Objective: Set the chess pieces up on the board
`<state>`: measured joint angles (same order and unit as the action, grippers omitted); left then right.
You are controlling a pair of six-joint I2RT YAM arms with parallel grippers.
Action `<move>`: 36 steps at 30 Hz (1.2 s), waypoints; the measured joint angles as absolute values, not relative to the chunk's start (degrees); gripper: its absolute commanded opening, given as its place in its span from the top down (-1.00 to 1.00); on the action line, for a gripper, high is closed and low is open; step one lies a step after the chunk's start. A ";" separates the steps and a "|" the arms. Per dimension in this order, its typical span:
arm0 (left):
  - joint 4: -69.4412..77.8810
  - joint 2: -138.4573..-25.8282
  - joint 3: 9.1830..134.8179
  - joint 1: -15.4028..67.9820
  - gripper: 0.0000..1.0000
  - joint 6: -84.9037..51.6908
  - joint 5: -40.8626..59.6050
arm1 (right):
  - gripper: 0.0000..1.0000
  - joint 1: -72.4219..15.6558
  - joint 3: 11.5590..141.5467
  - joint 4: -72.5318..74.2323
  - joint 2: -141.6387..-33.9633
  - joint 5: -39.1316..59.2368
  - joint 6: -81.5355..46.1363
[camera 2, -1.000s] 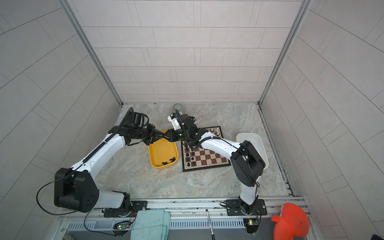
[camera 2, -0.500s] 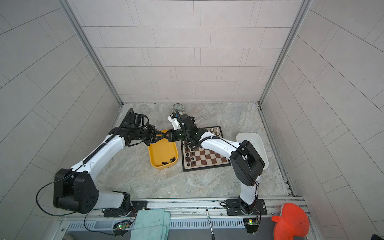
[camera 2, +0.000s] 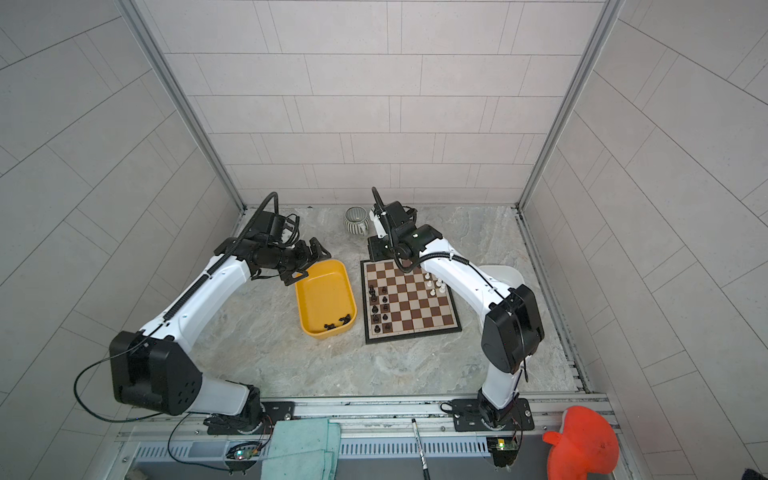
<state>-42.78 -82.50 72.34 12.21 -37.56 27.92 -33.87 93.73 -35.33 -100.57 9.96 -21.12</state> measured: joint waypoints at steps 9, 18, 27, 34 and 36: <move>-41.58 -81.52 67.68 14.72 -1.00 -26.06 24.16 | 1.00 -34.24 109.36 -50.94 -121.12 2.24 -17.06; -37.36 -81.32 63.61 14.20 -1.00 -23.97 26.76 | 1.00 -34.46 112.73 -58.11 -127.26 0.80 -16.23; -35.27 -81.28 63.13 12.32 -1.00 -23.97 28.75 | 1.00 -34.52 114.52 -59.29 -129.45 1.83 -15.86; -34.44 -81.28 62.63 11.46 -1.00 -24.38 29.80 | 1.00 -35.22 114.56 -59.70 -131.37 2.33 -15.84; -34.17 -81.28 62.63 11.27 -1.00 -24.45 30.00 | 1.00 -35.27 114.76 -59.83 -131.39 2.55 -15.84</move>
<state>-34.17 -81.28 62.63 11.27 -24.45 30.00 -35.27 114.76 -59.83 -131.39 2.55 -15.84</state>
